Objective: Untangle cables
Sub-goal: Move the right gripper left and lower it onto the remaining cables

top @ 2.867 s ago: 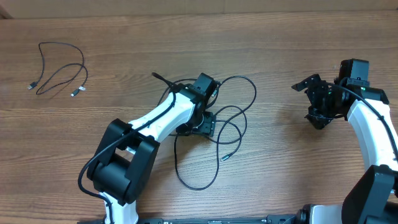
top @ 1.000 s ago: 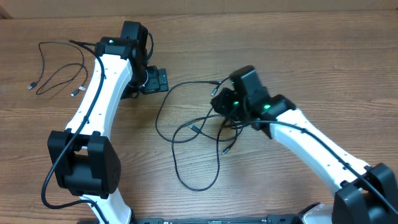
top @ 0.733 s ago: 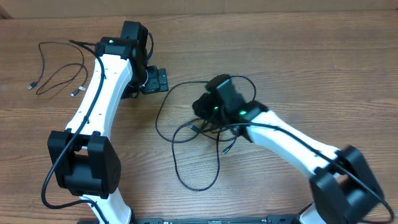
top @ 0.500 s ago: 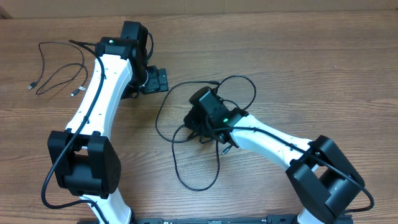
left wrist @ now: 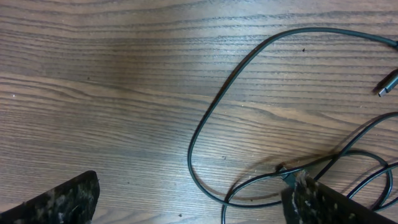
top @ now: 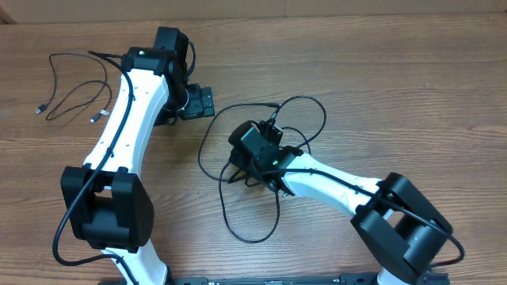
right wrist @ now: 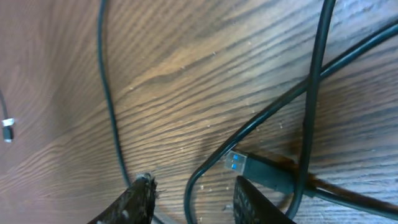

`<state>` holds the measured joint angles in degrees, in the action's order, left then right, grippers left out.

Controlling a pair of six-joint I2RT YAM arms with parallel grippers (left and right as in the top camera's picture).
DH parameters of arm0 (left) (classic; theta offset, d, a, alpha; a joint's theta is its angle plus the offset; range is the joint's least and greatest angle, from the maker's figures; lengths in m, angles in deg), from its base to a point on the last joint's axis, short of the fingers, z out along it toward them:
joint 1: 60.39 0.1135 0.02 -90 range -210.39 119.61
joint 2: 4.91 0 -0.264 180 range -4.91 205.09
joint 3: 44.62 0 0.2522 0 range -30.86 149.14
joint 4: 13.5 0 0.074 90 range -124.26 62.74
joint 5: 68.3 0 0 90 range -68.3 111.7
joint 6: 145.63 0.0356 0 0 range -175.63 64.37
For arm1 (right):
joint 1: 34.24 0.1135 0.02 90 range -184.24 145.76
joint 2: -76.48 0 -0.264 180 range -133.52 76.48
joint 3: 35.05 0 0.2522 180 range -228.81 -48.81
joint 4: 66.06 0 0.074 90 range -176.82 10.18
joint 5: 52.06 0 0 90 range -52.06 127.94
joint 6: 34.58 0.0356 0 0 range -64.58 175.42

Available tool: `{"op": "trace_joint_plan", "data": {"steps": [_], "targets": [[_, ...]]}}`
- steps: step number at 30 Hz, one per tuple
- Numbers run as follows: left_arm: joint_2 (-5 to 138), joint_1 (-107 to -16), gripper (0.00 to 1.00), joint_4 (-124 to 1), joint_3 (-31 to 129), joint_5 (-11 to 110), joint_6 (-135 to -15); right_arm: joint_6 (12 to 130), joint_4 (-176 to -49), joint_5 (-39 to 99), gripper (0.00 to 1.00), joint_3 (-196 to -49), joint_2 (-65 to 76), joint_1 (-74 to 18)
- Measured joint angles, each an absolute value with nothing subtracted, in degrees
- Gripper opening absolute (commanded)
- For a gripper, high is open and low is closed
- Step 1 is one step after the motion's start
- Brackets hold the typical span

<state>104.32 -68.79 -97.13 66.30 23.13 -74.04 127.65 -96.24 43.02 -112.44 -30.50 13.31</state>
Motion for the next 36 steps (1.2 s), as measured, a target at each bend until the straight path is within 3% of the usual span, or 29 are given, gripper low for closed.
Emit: {"op": "trace_joint_plan", "data": {"steps": [11,26,36], "targets": [[104.3,-68.8,0.99,-97.1,66.3,23.1,-74.0,128.9,-91.9,43.9,0.38,-113.0,-35.6,14.6],[104.3,-68.8,1.0,-97.1,66.3,23.1,-74.0,128.5,-91.9,44.9,0.1,-113.7,-37.5,14.6],[104.3,-68.8,1.0,-97.1,66.3,23.1,-74.1,126.7,-92.0,45.2,0.04,-113.7,-37.7,14.6]]}}
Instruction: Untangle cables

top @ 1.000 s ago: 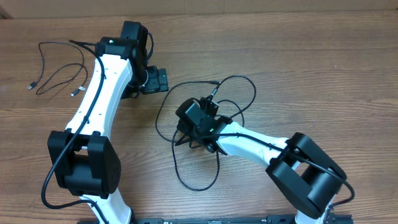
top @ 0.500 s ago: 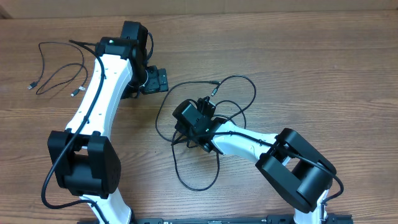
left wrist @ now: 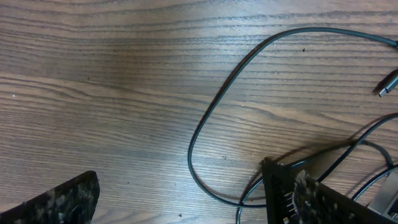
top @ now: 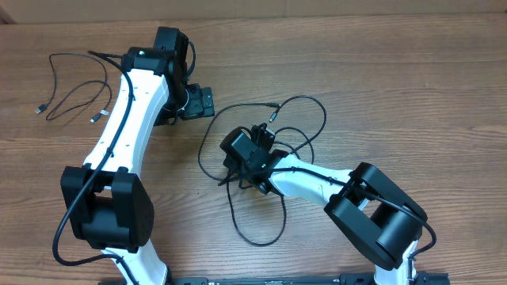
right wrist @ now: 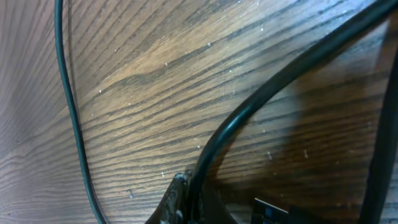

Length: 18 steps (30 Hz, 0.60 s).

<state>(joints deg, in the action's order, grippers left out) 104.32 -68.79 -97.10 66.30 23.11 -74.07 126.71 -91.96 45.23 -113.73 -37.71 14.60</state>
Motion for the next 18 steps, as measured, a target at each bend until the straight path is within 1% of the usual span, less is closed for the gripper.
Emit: {"op": "trace_joint_plan", "data": {"steps": [5,11,18], "targets": [[104.3,-68.8,1.0,-97.1,66.3,23.1,-74.0,122.9,-91.7,43.4,0.04,-113.7,-37.7,14.5],[104.3,-68.8,1.0,-97.1,66.3,23.1,-74.1,115.8,-88.0,33.8,0.04,-112.8,-36.8,13.3],[104.3,-68.8,1.0,-97.1,66.3,23.1,-74.0,108.7,-84.8,22.7,0.04,-112.4,-26.4,10.7]]}}
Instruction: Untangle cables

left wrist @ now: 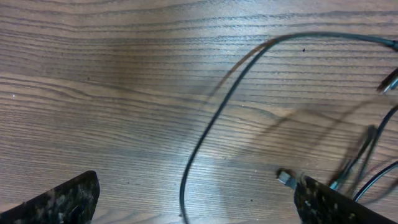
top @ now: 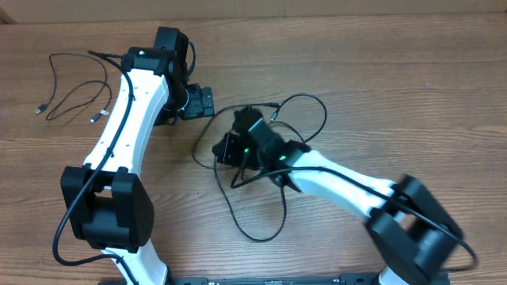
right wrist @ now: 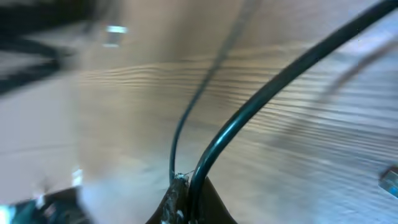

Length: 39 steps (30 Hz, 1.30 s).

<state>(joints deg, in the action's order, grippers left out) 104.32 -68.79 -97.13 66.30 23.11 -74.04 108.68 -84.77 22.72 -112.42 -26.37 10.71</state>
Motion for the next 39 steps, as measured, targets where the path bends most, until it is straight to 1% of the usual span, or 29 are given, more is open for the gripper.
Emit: {"op": "trace_joint_plan", "data": {"steps": [9,19,29,39], "targets": [[104.3,-68.8,1.0,-97.1,66.3,23.1,-74.0,104.7,-83.4,16.2,0.04,-112.4,-17.4,8.9],[104.3,-68.8,1.0,-97.1,66.3,23.1,-74.0,103.0,-76.3,15.2,0.04,-112.4,-10.2,7.3],[104.3,-68.8,1.0,-97.1,66.3,23.1,-74.0,94.1,-67.3,16.8,0.04,-112.4,-5.8,7.0],[104.3,-68.8,0.99,-97.1,66.3,23.1,-74.1,82.6,-58.7,20.9,0.04,-112.4,2.2,7.0]]}}
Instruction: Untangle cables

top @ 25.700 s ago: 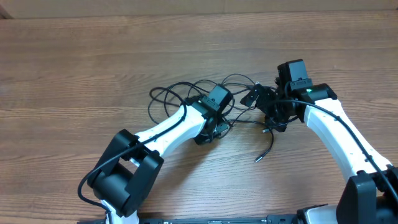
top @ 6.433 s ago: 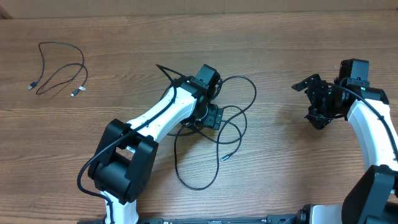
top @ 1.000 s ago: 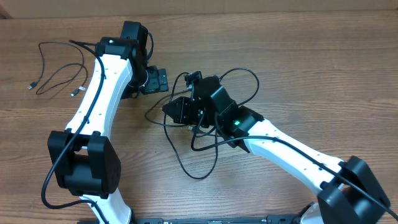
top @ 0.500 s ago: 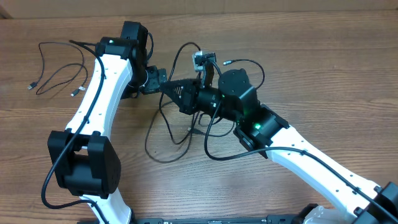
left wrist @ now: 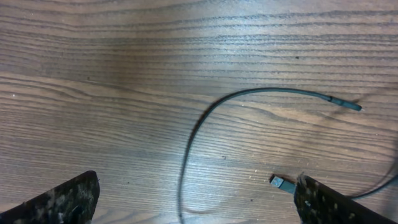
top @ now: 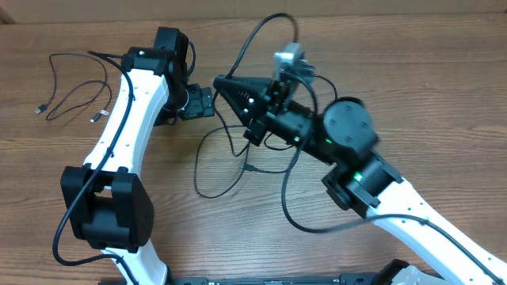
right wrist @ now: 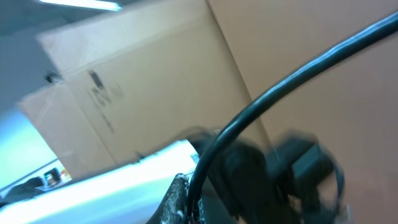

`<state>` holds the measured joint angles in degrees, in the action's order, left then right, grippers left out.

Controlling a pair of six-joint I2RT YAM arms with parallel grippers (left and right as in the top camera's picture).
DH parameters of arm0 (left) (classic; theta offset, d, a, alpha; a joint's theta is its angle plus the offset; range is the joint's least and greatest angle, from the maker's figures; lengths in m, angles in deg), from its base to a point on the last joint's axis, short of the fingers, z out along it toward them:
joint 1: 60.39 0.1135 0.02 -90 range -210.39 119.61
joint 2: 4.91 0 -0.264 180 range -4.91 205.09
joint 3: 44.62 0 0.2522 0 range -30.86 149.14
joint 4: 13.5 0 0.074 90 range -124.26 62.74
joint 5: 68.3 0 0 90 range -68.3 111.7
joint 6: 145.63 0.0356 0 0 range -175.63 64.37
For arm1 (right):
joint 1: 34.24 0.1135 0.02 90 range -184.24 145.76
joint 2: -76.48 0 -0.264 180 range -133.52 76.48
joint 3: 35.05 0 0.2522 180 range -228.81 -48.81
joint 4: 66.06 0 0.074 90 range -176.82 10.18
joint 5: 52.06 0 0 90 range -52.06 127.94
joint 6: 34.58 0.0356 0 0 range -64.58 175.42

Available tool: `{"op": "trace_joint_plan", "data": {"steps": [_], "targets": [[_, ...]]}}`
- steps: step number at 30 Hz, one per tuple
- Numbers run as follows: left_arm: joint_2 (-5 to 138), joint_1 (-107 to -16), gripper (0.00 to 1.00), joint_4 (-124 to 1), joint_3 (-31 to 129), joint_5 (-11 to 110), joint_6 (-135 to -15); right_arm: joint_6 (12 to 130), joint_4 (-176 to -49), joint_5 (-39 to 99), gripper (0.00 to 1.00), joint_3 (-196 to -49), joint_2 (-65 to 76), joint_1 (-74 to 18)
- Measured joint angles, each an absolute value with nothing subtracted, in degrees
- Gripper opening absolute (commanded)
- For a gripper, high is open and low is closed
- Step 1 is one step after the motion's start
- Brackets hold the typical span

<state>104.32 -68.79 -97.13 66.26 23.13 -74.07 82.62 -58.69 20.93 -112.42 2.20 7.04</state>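
Observation:
My right gripper (right wrist: 186,200) is shut on a black cable (right wrist: 280,81) and stands high above the table, pointing toward the left arm (top: 223,81). That cable (top: 255,32) arches over the gripper and hangs down into loose loops (top: 218,170) on the wood. In the left wrist view a curve of it (left wrist: 205,118) ends in a plug (left wrist: 346,103), and a small connector (left wrist: 282,182) lies by my right-hand finger. My left gripper (left wrist: 196,200) hovers low over the table, open and holding nothing (top: 198,103). A second thin cable (top: 71,96) lies apart at the far left.
The wooden table's back edge (top: 396,14) runs along the top of the overhead view. Cardboard boxes (right wrist: 143,87) show blurred behind the raised right gripper. The left arm (top: 135,103) spans the left half of the table.
My right gripper, still shut on the black cable, has gone from low near the table's middle to high up near the left gripper. The cable's loops have shifted and opened out.
My right gripper was open over the knot of black cable at mid-table. Then it was shut on a strand there. Then it held the strand a little further back, and now high above the table with the loops hanging. The left arm never moved.

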Motion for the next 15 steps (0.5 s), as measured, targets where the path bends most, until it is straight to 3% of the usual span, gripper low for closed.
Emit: {"op": "trace_joint_plan", "data": {"steps": [10,15], "targets": [[104.3,-68.8,1.0,-97.1,66.3,23.1,-74.1,74.0,-44.8,27.9,0.04,-112.4,7.9,7.0],[104.3,-68.8,1.0,-97.1,66.3,23.1,-74.0,72.7,-48.1,30.6,0.04,-113.6,8.7,7.0]]}}
